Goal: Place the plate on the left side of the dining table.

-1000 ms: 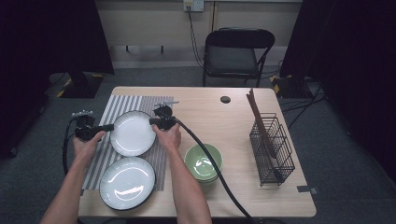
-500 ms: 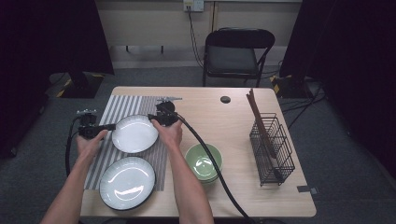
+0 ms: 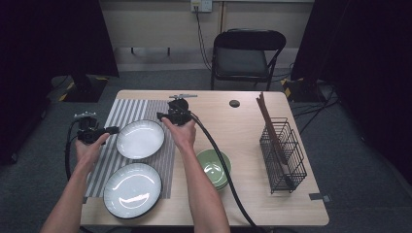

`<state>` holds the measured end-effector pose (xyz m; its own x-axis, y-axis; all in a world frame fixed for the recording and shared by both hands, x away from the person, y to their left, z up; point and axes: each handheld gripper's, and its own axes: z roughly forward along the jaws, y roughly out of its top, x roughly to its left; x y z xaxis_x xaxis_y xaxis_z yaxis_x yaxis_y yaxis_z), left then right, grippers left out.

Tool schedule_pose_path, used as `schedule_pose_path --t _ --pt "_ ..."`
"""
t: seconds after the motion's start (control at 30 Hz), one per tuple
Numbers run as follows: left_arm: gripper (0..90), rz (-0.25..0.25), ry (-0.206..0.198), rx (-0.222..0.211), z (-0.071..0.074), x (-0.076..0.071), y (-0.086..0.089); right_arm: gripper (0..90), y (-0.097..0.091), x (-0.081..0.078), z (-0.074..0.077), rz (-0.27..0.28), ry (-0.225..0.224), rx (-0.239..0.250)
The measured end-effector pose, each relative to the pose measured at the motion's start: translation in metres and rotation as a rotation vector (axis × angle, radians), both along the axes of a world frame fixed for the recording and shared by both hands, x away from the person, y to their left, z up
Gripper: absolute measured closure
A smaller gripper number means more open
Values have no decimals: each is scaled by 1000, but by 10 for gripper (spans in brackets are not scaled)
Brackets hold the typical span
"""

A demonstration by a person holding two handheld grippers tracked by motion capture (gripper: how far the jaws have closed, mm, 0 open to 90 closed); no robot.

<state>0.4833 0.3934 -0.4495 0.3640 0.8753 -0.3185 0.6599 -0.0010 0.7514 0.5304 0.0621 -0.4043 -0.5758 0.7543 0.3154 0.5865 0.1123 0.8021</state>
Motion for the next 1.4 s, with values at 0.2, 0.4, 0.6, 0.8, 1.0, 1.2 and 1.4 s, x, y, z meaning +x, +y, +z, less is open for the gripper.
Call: schedule_pose_path --t 0.2,0.4,0.6,0.8,1.0,1.2,1.4 --pt "790 -40 -39 -2 13 -8 -3 439 -18 -4 5 2 -5 13" --pt "752 -64 -74 4 23 -20 -5 438 -42 -5 14 -2 -19 6" --pt "720 -68 -66 12 26 -31 -15 443 -68 -8 22 -8 -25 9" --pt "666 -109 -74 25 25 -45 -26 439 -95 -17 29 19 -41 -40" --pt "629 -124 -90 37 23 -63 -32 457 -120 -30 31 -5 -45 -70" --pt "542 -133 -104 80 23 -85 -37 473 -142 -45 26 -18 -43 -74" --pt "491 -154 -134 104 24 -106 -43 486 -159 -60 18 -20 -45 -85"
